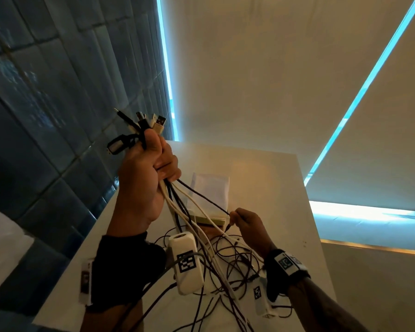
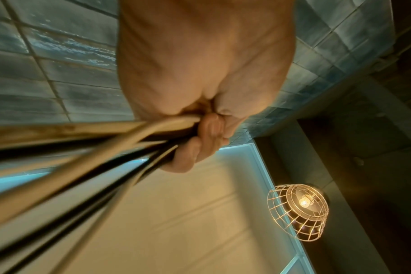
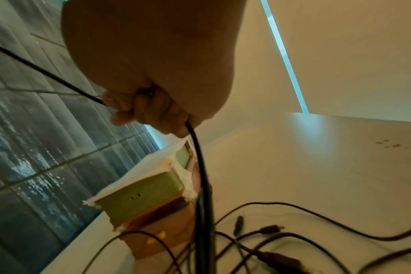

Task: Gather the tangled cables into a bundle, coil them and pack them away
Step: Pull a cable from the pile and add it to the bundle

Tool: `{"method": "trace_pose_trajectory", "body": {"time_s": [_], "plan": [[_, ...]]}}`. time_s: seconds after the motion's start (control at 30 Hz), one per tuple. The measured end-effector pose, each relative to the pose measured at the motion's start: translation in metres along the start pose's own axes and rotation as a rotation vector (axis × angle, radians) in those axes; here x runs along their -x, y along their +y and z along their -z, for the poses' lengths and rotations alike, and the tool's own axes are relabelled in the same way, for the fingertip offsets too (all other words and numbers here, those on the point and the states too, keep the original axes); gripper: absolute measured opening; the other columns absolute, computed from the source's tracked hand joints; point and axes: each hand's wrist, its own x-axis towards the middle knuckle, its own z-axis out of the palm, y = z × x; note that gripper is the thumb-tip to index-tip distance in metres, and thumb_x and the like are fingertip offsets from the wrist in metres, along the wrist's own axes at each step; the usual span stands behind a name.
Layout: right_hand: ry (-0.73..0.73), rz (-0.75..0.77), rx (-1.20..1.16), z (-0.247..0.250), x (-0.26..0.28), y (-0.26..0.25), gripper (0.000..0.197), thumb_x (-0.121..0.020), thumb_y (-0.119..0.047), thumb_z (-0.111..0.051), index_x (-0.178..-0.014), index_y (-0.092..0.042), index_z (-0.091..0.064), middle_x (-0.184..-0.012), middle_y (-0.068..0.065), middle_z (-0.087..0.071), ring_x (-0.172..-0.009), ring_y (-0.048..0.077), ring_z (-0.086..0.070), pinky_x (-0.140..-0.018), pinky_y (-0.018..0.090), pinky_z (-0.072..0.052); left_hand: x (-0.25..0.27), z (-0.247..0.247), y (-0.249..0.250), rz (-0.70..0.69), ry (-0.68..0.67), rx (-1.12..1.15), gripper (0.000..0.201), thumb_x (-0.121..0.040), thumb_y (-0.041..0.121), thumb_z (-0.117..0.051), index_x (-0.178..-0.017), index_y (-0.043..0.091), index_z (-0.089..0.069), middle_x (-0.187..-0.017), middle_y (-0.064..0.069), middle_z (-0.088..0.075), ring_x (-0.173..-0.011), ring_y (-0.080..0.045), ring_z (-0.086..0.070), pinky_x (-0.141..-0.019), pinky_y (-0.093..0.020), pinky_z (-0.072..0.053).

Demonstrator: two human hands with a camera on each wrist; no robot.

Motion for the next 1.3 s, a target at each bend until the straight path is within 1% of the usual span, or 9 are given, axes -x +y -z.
{"method": "trace_pose_trajectory", "body": {"time_s": [0.17, 0.3, 0.47, 0.53, 0.6, 0.7, 1.07, 1.2, 1.3], "plan": [[0.203, 0.011, -0.250, 0.007, -0.007, -0.056, 0.022, -0.095, -0.018, -0.056, -0.081, -0.005, -0.066, -0.060, -0.001, -0.057, -0.048, 0.006, -0.046, -0.048, 0.021, -0.039, -0.003, -0.005, -0.007, 0.136, 0.062, -0.114, 0.037, -0.100, 0.036, -0.032, -0.069, 0.016, -0.036, -0.046, 0.008, -0.031, -0.037, -0.005, -0.023, -0.040, -0.020, -0.021], [0.100, 0.232, -0.499, 0.022, 0.001, -0.125, 0.016, -0.096, -0.016, -0.055, -0.085, -0.007, -0.063, -0.056, -0.007, -0.044, -0.046, 0.008, -0.034, -0.043, 0.021, -0.031, -0.001, -0.006, -0.017, 0.235, 0.163, -0.228, 0.031, -0.103, 0.034, -0.032, -0.083, 0.014, -0.046, -0.056, -0.002, -0.057, -0.041, -0.013, -0.049, -0.039, -0.021, -0.035], [-0.144, 0.502, -0.497, 0.027, 0.018, -0.162, 0.015, -0.093, -0.008, -0.053, -0.082, -0.002, -0.061, -0.058, -0.013, -0.050, -0.048, 0.003, -0.036, -0.048, 0.015, -0.032, -0.001, -0.010, -0.013, 0.232, 0.046, -0.056, 0.045, -0.103, 0.037, -0.022, -0.135, 0.009, -0.038, -0.105, -0.020, -0.070, -0.093, -0.034, -0.070, -0.074, -0.041, -0.060], [-0.224, 0.470, -0.474, 0.024, 0.018, -0.154, 0.016, -0.092, -0.009, -0.055, -0.079, -0.005, -0.063, -0.060, -0.008, -0.050, -0.049, 0.002, -0.036, -0.049, 0.014, -0.031, -0.001, -0.014, -0.007, 0.183, -0.020, 0.119, 0.040, -0.101, 0.039, -0.024, -0.118, 0.009, -0.046, -0.102, -0.018, -0.071, -0.092, -0.033, -0.070, -0.076, -0.041, -0.059], [-0.255, 0.374, -0.453, 0.022, 0.016, -0.138, 0.019, -0.093, -0.014, -0.056, -0.077, -0.009, -0.064, -0.060, 0.000, -0.046, -0.048, 0.005, -0.033, -0.047, 0.016, -0.028, -0.001, -0.015, -0.002, 0.138, -0.044, 0.219, 0.035, -0.097, 0.041, -0.029, -0.093, 0.011, -0.047, -0.082, -0.008, -0.072, -0.068, -0.021, -0.068, -0.065, -0.032, -0.056], [-0.220, 0.261, -0.381, 0.019, 0.010, -0.104, 0.023, -0.096, -0.010, -0.052, -0.079, 0.001, -0.063, -0.061, -0.007, -0.050, -0.051, 0.000, -0.039, -0.050, 0.012, -0.033, 0.000, -0.016, 0.000, 0.101, -0.084, 0.271, 0.038, -0.100, 0.041, -0.024, -0.076, 0.018, -0.043, -0.060, 0.004, -0.054, -0.045, -0.007, -0.040, -0.050, -0.021, -0.037], [-0.068, 0.074, -0.235, -0.011, -0.001, -0.023, 0.023, -0.092, 0.002, -0.051, -0.072, 0.008, -0.059, -0.066, 0.003, -0.052, -0.059, 0.001, -0.047, -0.061, 0.016, -0.041, -0.002, -0.006, -0.005, 0.050, -0.017, 0.268, 0.036, -0.099, 0.039, -0.031, -0.072, 0.018, -0.042, -0.051, 0.010, -0.033, -0.042, -0.004, -0.030, -0.044, -0.019, -0.029], [-0.010, -0.016, -0.104, -0.018, -0.003, 0.010, 0.035, -0.091, -0.003, -0.055, -0.060, -0.018, -0.061, -0.055, -0.009, -0.052, -0.054, 0.000, -0.046, -0.061, 0.027, -0.039, -0.001, -0.002, 0.000, 0.022, -0.025, 0.184, 0.033, -0.095, 0.040, -0.037, -0.072, 0.017, -0.041, -0.050, 0.010, -0.036, -0.039, -0.003, -0.026, -0.041, -0.020, -0.027], [0.087, -0.040, -0.051, -0.013, -0.009, 0.000, 0.026, -0.089, -0.009, -0.059, -0.065, -0.015, -0.068, -0.056, -0.007, -0.059, -0.054, 0.002, -0.050, -0.060, 0.032, -0.043, -0.003, -0.002, 0.003, 0.033, 0.027, 0.073, 0.030, -0.090, 0.040, -0.039, -0.072, 0.016, -0.039, -0.049, 0.009, -0.039, -0.037, -0.004, -0.026, -0.040, -0.018, -0.025]]}}
